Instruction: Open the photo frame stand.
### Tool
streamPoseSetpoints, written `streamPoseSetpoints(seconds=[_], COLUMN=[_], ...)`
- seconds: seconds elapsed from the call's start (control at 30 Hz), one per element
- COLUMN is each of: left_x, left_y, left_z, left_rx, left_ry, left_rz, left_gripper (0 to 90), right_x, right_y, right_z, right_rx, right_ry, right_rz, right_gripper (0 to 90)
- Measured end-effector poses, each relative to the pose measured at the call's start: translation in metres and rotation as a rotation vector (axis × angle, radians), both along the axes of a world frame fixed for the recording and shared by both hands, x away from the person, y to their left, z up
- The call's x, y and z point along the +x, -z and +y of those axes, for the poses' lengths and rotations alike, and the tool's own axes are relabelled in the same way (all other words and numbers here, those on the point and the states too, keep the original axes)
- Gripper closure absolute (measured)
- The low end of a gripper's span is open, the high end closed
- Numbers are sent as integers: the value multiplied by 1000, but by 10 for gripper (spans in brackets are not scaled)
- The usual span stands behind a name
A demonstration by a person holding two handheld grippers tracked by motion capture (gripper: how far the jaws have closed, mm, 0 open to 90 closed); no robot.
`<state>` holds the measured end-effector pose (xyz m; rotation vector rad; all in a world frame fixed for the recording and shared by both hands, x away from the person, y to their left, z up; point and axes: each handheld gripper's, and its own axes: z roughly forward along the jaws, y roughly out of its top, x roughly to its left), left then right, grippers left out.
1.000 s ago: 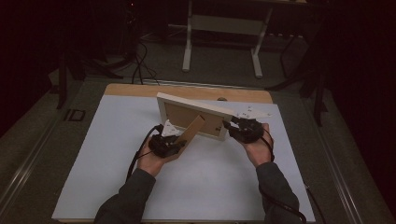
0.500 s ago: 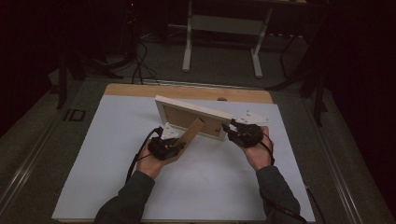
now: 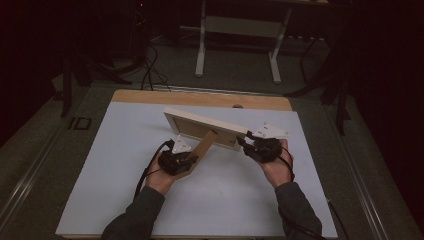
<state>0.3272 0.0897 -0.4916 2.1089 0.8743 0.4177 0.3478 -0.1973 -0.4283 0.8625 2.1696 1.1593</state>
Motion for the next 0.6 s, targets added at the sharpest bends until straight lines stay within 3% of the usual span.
streamPoseSetpoints(seconds=[0.37,0.6], left_x=[-3,-4], left_y=[5,6], left_z=[0,1], left_rx=[14,13], left_ry=[1,-1], left_rz=[5,4], left_gripper=[765,740], right_x=[-8,-8], right_y=[3,4], right_z=[2,0], right_rx=[-31,-22], right_ry=[-24,-23], right_rz=[-26,-24], right_gripper=[611,608])
